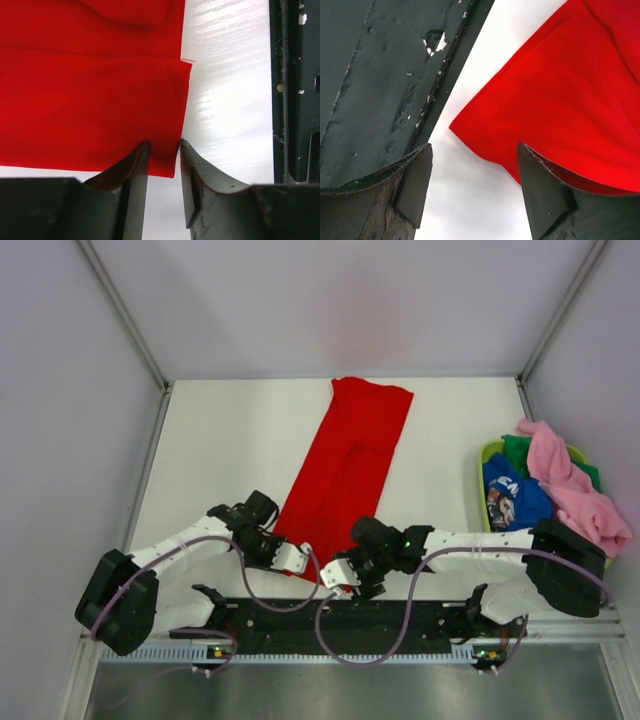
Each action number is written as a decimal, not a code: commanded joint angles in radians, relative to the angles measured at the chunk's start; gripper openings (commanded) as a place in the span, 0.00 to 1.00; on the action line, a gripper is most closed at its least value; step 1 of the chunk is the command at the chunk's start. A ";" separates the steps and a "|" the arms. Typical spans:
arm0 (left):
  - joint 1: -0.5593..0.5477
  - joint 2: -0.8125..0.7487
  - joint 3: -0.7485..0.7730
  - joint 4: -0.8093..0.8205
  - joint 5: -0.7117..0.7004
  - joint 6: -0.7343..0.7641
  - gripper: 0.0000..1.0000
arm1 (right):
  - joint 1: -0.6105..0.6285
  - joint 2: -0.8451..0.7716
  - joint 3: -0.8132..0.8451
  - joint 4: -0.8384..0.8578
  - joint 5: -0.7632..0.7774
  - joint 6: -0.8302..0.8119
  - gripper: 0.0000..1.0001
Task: Fold and stack the t-shirts
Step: Grab the bottom of the folded rectangular tshirt with both arms, then fold the folded rectangular tshirt in 1/3 of the way
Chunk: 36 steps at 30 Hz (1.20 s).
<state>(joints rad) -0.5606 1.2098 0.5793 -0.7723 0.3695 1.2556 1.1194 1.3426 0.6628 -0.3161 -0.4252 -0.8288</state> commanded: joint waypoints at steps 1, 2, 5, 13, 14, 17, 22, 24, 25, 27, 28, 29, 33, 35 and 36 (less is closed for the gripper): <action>-0.027 0.019 -0.055 0.070 -0.043 -0.019 0.27 | 0.054 0.078 0.012 0.116 0.057 0.008 0.67; -0.033 0.020 -0.059 0.070 -0.044 -0.025 0.21 | 0.060 0.095 0.012 0.132 0.060 0.016 0.66; -0.059 0.023 -0.064 0.067 -0.044 -0.059 0.06 | 0.062 0.144 0.035 0.103 0.062 0.039 0.50; -0.093 -0.006 0.030 -0.102 0.083 -0.120 0.00 | 0.063 0.023 0.037 -0.046 0.098 0.057 0.00; -0.094 -0.012 0.048 -0.120 0.106 -0.136 0.00 | 0.051 -0.015 0.032 -0.047 0.083 0.060 0.00; -0.094 -0.003 0.143 -0.122 0.128 -0.227 0.00 | -0.050 -0.114 0.043 -0.049 -0.007 0.131 0.00; -0.094 0.069 0.316 0.020 -0.054 -0.444 0.00 | -0.219 -0.109 0.101 -0.028 0.028 0.223 0.00; -0.082 0.134 0.401 0.056 -0.160 -0.501 0.00 | -0.308 -0.083 0.132 -0.002 0.034 0.278 0.00; -0.070 0.175 0.450 0.067 -0.182 -0.510 0.00 | -0.360 -0.068 0.147 0.011 0.025 0.298 0.00; -0.045 0.255 0.542 0.082 -0.198 -0.528 0.00 | -0.441 -0.047 0.173 0.049 -0.001 0.326 0.00; -0.036 0.302 0.597 0.082 -0.199 -0.533 0.00 | -0.478 -0.033 0.184 0.081 0.000 0.338 0.00; -0.027 0.356 0.669 0.077 -0.208 -0.538 0.00 | -0.509 -0.016 0.193 0.125 0.000 0.350 0.00; 0.002 0.546 0.891 0.061 -0.259 -0.567 0.00 | -0.637 0.114 0.267 0.210 0.023 0.398 0.00; 0.021 0.628 0.999 0.057 -0.276 -0.587 0.00 | -0.678 0.192 0.320 0.215 0.032 0.401 0.00; 0.028 0.666 1.052 0.059 -0.285 -0.597 0.00 | -0.691 0.223 0.345 0.219 0.035 0.392 0.00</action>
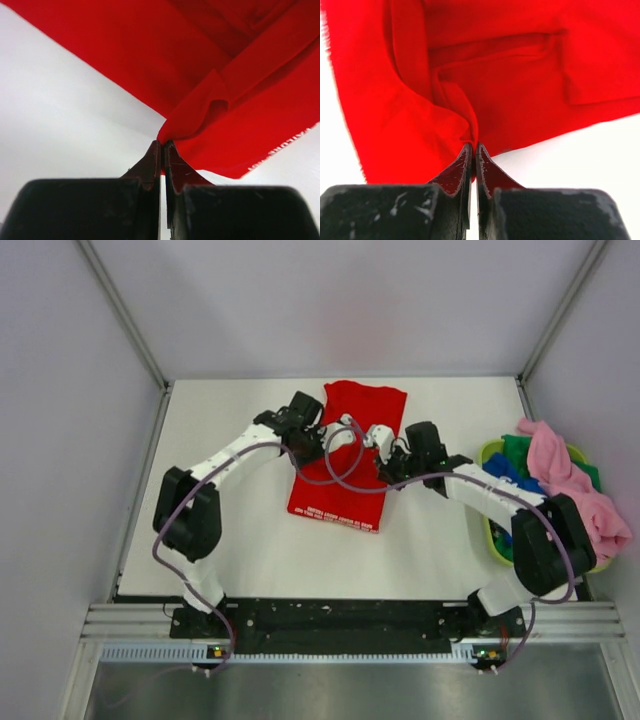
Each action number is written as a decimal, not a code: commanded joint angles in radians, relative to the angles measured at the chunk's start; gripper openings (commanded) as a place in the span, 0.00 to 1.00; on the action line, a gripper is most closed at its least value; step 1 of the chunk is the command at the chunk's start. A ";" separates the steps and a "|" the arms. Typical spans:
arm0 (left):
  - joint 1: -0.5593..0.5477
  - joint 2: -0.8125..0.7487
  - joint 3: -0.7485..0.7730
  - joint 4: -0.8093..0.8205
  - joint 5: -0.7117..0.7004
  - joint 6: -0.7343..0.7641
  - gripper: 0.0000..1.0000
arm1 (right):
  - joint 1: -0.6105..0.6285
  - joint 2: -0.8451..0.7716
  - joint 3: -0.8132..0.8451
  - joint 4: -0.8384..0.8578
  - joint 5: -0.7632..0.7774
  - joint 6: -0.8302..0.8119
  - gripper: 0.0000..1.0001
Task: Fold and stack the t-shirts
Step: Fold the folded rectangular tshirt in 1/3 of the way
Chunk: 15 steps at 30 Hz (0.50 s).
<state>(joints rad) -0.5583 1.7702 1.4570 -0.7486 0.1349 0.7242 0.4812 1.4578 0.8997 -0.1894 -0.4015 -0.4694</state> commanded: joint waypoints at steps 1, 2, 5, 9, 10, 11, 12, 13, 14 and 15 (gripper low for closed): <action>0.032 0.138 0.216 0.040 -0.060 -0.071 0.00 | -0.061 0.142 0.126 0.105 0.021 0.034 0.00; 0.037 0.171 0.258 0.043 -0.069 -0.071 0.00 | -0.070 0.166 0.149 0.119 0.032 0.034 0.00; 0.040 0.247 0.337 0.071 -0.080 -0.065 0.00 | -0.102 0.220 0.180 0.168 0.058 0.069 0.00; 0.040 0.337 0.419 0.084 -0.084 -0.063 0.00 | -0.124 0.269 0.206 0.199 0.093 0.091 0.00; 0.041 0.356 0.437 0.086 -0.089 -0.060 0.00 | -0.125 0.280 0.211 0.205 0.101 0.086 0.00; 0.040 0.373 0.450 0.087 -0.092 -0.058 0.00 | -0.127 0.291 0.222 0.203 0.110 0.092 0.00; 0.040 0.388 0.465 0.086 -0.093 -0.055 0.00 | -0.131 0.300 0.231 0.194 0.124 0.097 0.00; 0.040 0.403 0.479 0.083 -0.098 -0.054 0.00 | -0.136 0.311 0.246 0.192 0.130 0.103 0.00; 0.040 0.414 0.493 0.078 -0.103 -0.052 0.00 | -0.136 0.325 0.254 0.161 0.135 0.101 0.00; 0.040 0.423 0.499 0.075 -0.110 -0.049 0.00 | -0.138 0.335 0.264 0.151 0.133 0.091 0.00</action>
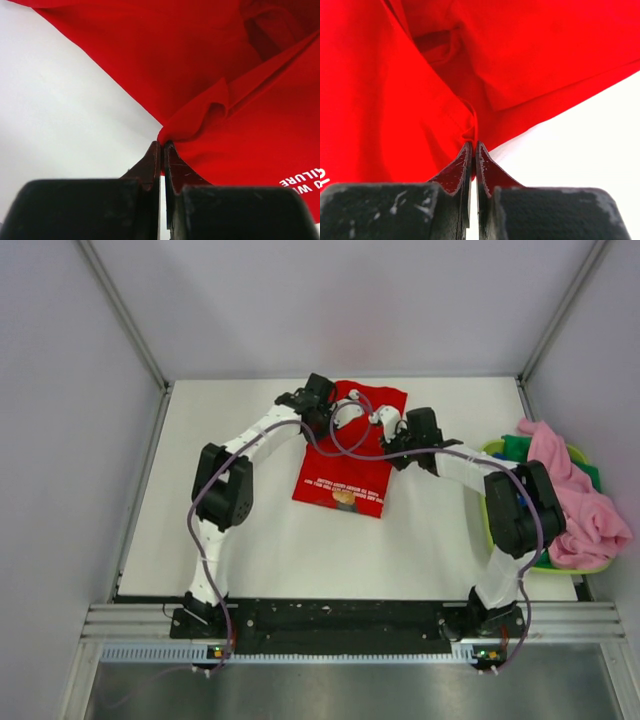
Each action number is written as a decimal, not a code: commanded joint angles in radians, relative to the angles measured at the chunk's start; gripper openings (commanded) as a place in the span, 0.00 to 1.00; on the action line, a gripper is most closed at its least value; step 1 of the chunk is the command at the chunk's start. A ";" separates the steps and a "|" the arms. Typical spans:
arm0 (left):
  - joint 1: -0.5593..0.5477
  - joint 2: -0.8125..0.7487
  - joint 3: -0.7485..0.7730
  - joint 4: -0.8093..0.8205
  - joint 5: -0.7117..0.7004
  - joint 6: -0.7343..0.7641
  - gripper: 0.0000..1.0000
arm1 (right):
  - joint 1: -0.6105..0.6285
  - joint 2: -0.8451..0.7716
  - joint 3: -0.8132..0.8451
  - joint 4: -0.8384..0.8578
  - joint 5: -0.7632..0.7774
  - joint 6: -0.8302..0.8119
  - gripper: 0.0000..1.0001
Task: Fold and stack the t-shirts
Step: Fold the folded rectangular tshirt in 1/3 of the way
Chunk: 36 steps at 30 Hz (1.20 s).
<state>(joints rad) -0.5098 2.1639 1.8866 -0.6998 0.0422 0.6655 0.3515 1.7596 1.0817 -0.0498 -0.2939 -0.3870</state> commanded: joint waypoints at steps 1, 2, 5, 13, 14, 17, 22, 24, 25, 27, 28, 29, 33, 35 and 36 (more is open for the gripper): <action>-0.009 0.040 0.074 0.025 -0.024 0.013 0.00 | -0.008 0.040 0.087 0.010 0.022 -0.007 0.00; -0.009 0.046 0.077 0.026 -0.033 0.013 0.00 | -0.008 0.047 0.090 0.014 0.027 -0.016 0.00; -0.009 0.068 0.089 0.033 -0.066 0.017 0.00 | -0.008 0.075 0.104 0.025 0.068 -0.041 0.00; -0.009 0.129 0.144 0.115 -0.165 -0.007 0.34 | -0.019 0.150 0.144 0.091 0.222 -0.033 0.15; -0.007 0.135 0.158 0.144 -0.195 -0.009 0.41 | -0.028 0.153 0.161 0.091 0.234 -0.026 0.21; 0.007 0.142 0.244 0.165 -0.252 -0.020 0.56 | -0.078 0.117 0.191 0.090 0.237 0.055 0.39; 0.051 0.024 0.248 0.091 -0.098 -0.046 0.60 | -0.099 -0.086 0.083 0.094 0.031 -0.005 0.49; 0.060 -0.100 0.070 0.089 0.083 0.023 0.56 | -0.062 -0.194 -0.021 0.093 -0.074 -0.120 0.51; 0.059 -0.157 -0.019 0.094 0.141 0.073 0.55 | -0.036 -0.251 -0.082 0.088 -0.108 -0.180 0.53; 0.057 -0.269 -0.209 0.082 0.273 0.239 0.54 | 0.027 -0.343 -0.191 0.068 -0.129 -0.310 0.57; 0.059 -0.321 -0.306 0.080 0.325 0.296 0.54 | 0.062 -0.380 -0.236 0.053 -0.145 -0.384 0.58; 0.057 -0.358 -0.393 0.080 0.365 0.356 0.54 | 0.104 -0.405 -0.262 -0.012 -0.154 -0.453 0.59; 0.048 -0.420 -0.570 0.059 0.412 0.489 0.55 | 0.251 -0.394 -0.296 -0.125 -0.088 -0.538 0.59; 0.040 -0.420 -0.613 0.063 0.412 0.503 0.59 | 0.297 -0.353 -0.302 -0.128 -0.015 -0.544 0.59; 0.037 -0.421 -0.632 0.074 0.407 0.505 0.60 | 0.316 -0.327 -0.305 -0.121 0.027 -0.547 0.59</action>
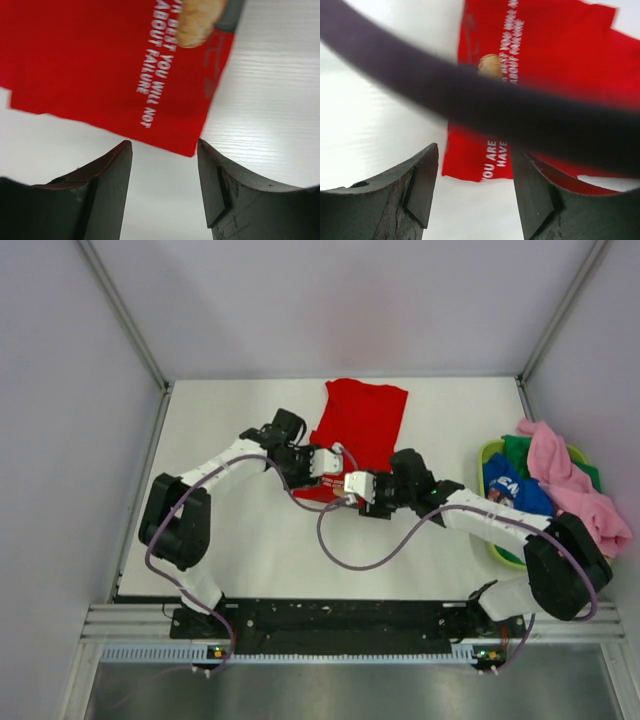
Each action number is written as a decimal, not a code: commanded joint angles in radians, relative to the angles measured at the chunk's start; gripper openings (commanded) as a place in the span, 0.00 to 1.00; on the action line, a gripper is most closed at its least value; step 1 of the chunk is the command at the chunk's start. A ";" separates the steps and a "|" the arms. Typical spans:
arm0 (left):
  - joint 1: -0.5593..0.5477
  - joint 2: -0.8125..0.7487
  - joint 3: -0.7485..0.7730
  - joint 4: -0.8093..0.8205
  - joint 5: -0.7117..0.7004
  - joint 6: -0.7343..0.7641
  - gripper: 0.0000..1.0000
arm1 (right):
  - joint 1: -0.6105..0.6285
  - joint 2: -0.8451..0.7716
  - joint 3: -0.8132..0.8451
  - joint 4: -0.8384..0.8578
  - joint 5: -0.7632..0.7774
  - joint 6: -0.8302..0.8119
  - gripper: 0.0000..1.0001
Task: Fold and stack the t-shirts
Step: Fold the folded rectangular tshirt in 1/3 of the way, then grab one side of the 2/3 rectangular tshirt with both arms
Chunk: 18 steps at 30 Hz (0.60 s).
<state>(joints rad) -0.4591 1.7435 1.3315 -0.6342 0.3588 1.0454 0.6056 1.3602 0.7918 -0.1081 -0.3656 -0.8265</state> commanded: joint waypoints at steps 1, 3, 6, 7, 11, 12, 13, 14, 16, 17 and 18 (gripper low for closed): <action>-0.018 0.007 -0.090 0.028 0.086 0.117 0.60 | 0.072 0.094 -0.014 -0.055 0.131 -0.108 0.59; -0.024 0.030 -0.103 0.047 0.085 0.101 0.60 | 0.085 0.141 0.001 -0.050 0.180 -0.099 0.58; -0.036 0.095 -0.083 0.021 0.054 0.090 0.60 | 0.085 0.192 0.011 -0.021 0.237 -0.074 0.58; -0.038 0.108 -0.081 0.013 0.043 0.090 0.59 | 0.085 0.207 0.011 -0.016 0.250 -0.074 0.57; -0.041 0.131 -0.101 0.001 0.008 0.102 0.57 | 0.086 0.264 0.018 -0.030 0.300 -0.060 0.53; -0.041 0.129 -0.109 0.007 0.002 0.104 0.57 | 0.085 0.278 0.023 -0.039 0.315 -0.053 0.47; -0.041 0.129 -0.118 0.016 -0.006 0.100 0.57 | 0.085 0.287 0.030 -0.050 0.326 -0.046 0.36; -0.042 0.129 -0.123 0.025 -0.009 0.096 0.55 | 0.085 0.292 0.035 -0.053 0.333 -0.040 0.25; -0.046 0.133 -0.127 0.044 -0.015 0.078 0.46 | 0.085 0.295 0.040 -0.059 0.333 -0.037 0.08; -0.050 0.134 -0.127 0.054 -0.017 0.065 0.35 | 0.085 0.290 0.040 -0.068 0.332 -0.037 0.03; -0.052 0.134 -0.129 0.063 -0.018 0.052 0.22 | 0.086 0.284 0.043 -0.076 0.330 -0.034 0.00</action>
<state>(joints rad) -0.4805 1.8690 1.2320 -0.5961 0.3321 1.0874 0.6910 1.6184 0.8085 -0.1291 -0.0921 -0.8890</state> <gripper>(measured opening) 0.395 0.065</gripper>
